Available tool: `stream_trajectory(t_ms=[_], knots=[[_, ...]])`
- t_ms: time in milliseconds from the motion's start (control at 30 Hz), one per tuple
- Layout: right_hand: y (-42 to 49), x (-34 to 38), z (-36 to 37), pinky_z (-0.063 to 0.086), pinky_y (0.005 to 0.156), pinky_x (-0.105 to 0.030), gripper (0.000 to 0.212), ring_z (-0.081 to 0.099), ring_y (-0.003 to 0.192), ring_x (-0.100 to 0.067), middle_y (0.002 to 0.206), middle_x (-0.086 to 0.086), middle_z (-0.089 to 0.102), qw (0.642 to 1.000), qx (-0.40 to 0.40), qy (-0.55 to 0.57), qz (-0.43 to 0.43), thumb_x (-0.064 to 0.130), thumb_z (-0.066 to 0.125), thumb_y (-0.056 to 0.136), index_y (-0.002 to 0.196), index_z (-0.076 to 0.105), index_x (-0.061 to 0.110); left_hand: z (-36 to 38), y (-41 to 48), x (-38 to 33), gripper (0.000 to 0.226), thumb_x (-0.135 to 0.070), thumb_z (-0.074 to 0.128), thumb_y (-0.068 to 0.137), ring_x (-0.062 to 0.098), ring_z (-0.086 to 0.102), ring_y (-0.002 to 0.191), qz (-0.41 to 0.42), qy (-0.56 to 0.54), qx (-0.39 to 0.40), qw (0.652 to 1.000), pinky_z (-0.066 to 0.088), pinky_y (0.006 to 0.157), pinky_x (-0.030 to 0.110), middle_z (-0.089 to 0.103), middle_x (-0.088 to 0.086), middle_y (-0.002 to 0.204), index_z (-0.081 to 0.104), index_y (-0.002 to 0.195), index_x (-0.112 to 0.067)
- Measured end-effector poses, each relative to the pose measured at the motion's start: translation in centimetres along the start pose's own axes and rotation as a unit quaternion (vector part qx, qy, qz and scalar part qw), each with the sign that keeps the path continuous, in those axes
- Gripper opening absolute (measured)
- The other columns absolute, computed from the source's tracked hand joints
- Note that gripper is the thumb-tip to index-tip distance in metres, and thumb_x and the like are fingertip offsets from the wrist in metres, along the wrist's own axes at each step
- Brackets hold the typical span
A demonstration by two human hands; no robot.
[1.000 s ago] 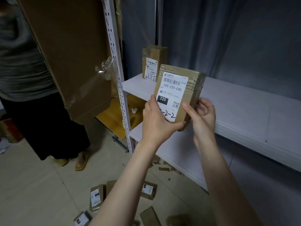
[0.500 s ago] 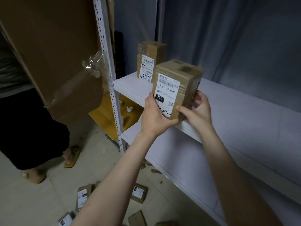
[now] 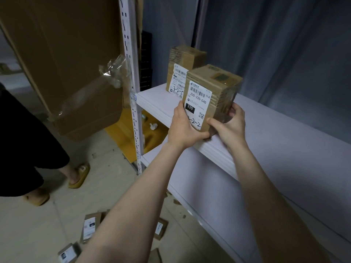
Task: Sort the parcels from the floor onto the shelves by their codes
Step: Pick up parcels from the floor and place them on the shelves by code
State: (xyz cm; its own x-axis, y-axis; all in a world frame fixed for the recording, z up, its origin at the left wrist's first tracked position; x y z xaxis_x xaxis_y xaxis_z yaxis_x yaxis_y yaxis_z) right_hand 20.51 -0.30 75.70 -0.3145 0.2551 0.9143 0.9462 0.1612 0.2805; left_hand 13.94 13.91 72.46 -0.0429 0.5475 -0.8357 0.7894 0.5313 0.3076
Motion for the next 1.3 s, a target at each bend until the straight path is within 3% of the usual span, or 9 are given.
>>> stream_trajectory(t_ms=[200,333,400,567,700,867,967,1200,1300], knots=[[3.3,-0.8,1.3,0.04,0.075,0.002,0.085,0.048,0.089,0.027,0.125,0.007,0.048,1.0,-0.015,0.002,-0.001,0.015,0.087,0.062,0.136,0.046,0.013,0.1,3.9,0.2,0.118,-0.057,0.086,0.047,0.021,0.046,0.128,-0.018,0.081,0.037,0.996,0.037,0.109,0.054,0.047,0.0,0.137,0.027,0.142,-0.018],[5.1,-1.3,2.0,0.043,0.081,-0.002,0.09,0.052,0.097,0.017,0.133,0.003,0.049,1.0,-0.014,0.012,0.011,0.014,0.088,0.062,0.139,0.043,0.013,0.7,5.8,0.7,0.123,-0.065,0.08,0.047,0.024,0.044,0.131,-0.051,0.109,0.052,0.991,0.021,0.111,0.07,0.045,-0.001,0.14,0.021,0.146,-0.023],[5.8,-1.4,2.3,0.046,0.085,-0.007,0.09,0.054,0.102,0.011,0.138,0.0,0.049,1.0,-0.011,0.021,0.015,0.014,0.088,0.062,0.139,0.042,0.014,1.2,6.1,1.3,0.126,-0.069,0.076,0.051,0.025,0.04,0.136,-0.053,0.132,0.054,0.988,0.005,0.113,0.072,0.042,-0.001,0.145,0.014,0.151,-0.024],[7.3,-2.0,2.8,0.041,0.068,0.003,0.089,0.047,0.08,0.035,0.13,0.002,0.049,0.998,-0.01,0.061,0.014,0.002,0.084,0.07,0.145,0.036,0.009,2.2,6.0,3.0,0.124,-0.087,0.054,0.062,0.026,0.013,0.151,-0.009,0.225,0.03,0.974,-0.009,0.113,0.069,0.027,0.0,0.16,0.002,0.156,-0.023],[8.0,-1.9,3.1,0.043,0.066,0.001,0.088,0.053,0.083,0.025,0.127,0.004,0.051,0.997,0.008,0.077,0.027,-0.002,0.082,0.072,0.145,0.035,0.011,1.9,6.0,2.7,0.115,-0.084,0.051,0.071,0.026,0.002,0.152,0.001,0.246,0.046,0.968,-0.008,0.114,0.068,0.015,-0.001,0.164,0.001,0.156,-0.024],[8.3,-1.7,3.7,0.043,0.066,0.001,0.085,0.051,0.078,0.032,0.124,0.005,0.051,0.997,0.0,0.076,0.023,-0.002,0.08,0.073,0.145,0.036,0.01,2.0,6.1,2.9,0.107,-0.083,0.047,0.076,0.025,0.001,0.152,0.002,0.257,0.061,0.964,-0.007,0.115,0.066,0.017,-0.003,0.164,0.005,0.156,-0.027],[8.7,-1.8,3.8,0.045,0.067,-0.001,0.088,0.054,0.082,0.026,0.126,0.005,0.051,0.996,0.008,0.076,0.036,-0.001,0.081,0.074,0.147,0.035,0.012,2.0,6.1,2.9,0.106,-0.084,0.042,0.078,0.025,0.003,0.152,0.003,0.263,0.067,0.962,-0.006,0.116,0.065,0.017,-0.003,0.164,0.002,0.157,-0.026],[9.0,-2.3,4.1,0.051,0.08,-0.011,0.088,0.058,0.095,0.019,0.136,0.001,0.055,0.994,0.007,0.098,0.048,0.0,0.082,0.07,0.146,0.04,0.015,2.2,6.3,3.1,0.103,-0.087,0.036,0.078,0.027,0.006,0.152,-0.003,0.263,0.057,0.963,-0.005,0.117,0.063,0.02,-0.004,0.163,0.002,0.157,-0.029],[8.7,-2.6,4.6,0.056,0.09,-0.024,0.087,0.065,0.105,0.001,0.137,-0.005,0.058,0.989,-0.009,0.131,0.063,0.0,0.079,0.068,0.145,0.042,0.011,2.2,6.2,3.1,0.104,-0.087,0.036,0.077,0.027,0.007,0.152,-0.005,0.262,0.047,0.964,-0.004,0.118,0.061,0.023,-0.003,0.162,0.006,0.157,-0.028]])
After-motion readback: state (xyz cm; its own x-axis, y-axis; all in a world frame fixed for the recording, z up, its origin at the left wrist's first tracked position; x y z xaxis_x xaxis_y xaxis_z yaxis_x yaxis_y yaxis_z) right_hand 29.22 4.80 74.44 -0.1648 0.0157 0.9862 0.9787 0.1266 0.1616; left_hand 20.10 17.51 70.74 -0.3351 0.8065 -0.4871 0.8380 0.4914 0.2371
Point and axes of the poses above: each hand's wrist, its own y-axis towards the middle knuckle, its own z-axis out of the palm, x = y × z, the point moved 3 cm from there along y, towards the middle knuckle
